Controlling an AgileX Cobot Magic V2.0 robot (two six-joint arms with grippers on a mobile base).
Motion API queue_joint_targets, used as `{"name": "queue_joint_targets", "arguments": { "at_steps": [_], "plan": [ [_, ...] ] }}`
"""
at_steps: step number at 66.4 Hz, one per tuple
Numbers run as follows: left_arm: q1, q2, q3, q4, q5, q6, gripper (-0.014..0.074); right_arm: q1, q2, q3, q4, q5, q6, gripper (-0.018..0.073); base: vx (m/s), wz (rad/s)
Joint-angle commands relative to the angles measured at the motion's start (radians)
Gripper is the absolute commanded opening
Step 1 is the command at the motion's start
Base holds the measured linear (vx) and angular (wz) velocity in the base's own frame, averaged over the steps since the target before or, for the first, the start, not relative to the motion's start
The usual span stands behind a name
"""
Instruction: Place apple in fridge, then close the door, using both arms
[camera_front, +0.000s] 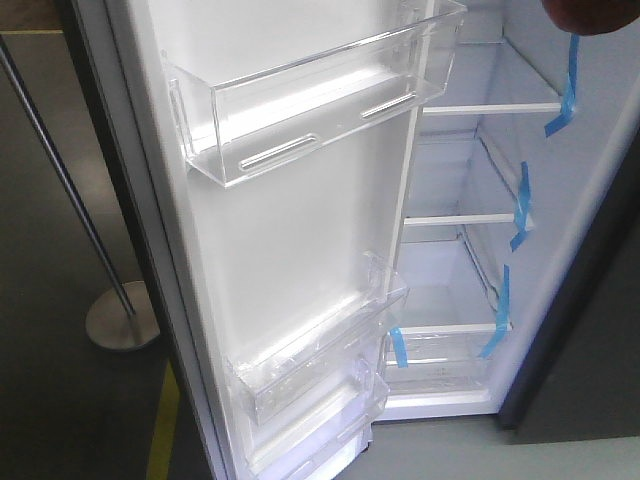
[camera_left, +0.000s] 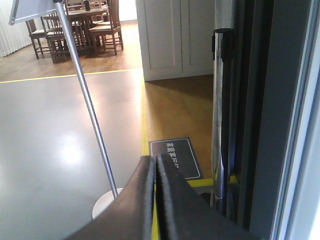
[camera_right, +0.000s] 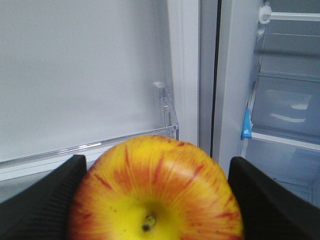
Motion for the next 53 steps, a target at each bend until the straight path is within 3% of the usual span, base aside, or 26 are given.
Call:
{"name": "queue_joint_targets", "arguments": {
  "at_steps": [1,11,19,24,31,39,53],
  "plan": [
    [-0.002,-0.015,0.015,-0.009,-0.077,-0.002,-0.0008,0.001,-0.026,-0.033,0.045,-0.095,-0.001,0.0141,0.00,0.00],
    [-0.002,-0.015,0.015,-0.009,-0.077,-0.002,-0.0008,0.001,-0.026,-0.033,0.179,-0.197,-0.062,0.0141,0.00,0.00],
    [-0.002,-0.015,0.015,-0.009,-0.077,-0.002,-0.0008,0.001,0.013,-0.059,0.437,-0.206,-0.289,0.0141,0.00,0.00],
    [-0.002,-0.015,0.015,-0.009,-0.077,-0.002,-0.0008,0.001,0.069,-0.106,0.631,-0.122,-0.435,0.0141,0.00,0.00],
    [-0.002,-0.015,0.015,-0.009,-0.077,-0.002,-0.0008,0.001,0.177,-0.180,0.801,-0.015,-0.586,0.0141,0.00,0.00],
    [-0.002,-0.015,0.015,-0.009,-0.077,-0.002,-0.0008,0.001,0.298,-0.249,0.870,0.067,-0.608,0.0141,0.00,0.00],
    [-0.002,-0.015,0.015,-0.009,-0.077,-0.002,-0.0008,0.049,0.452,-0.324,0.868,0.108,-0.630,0.0144,0.00,0.00]
  ]
}}
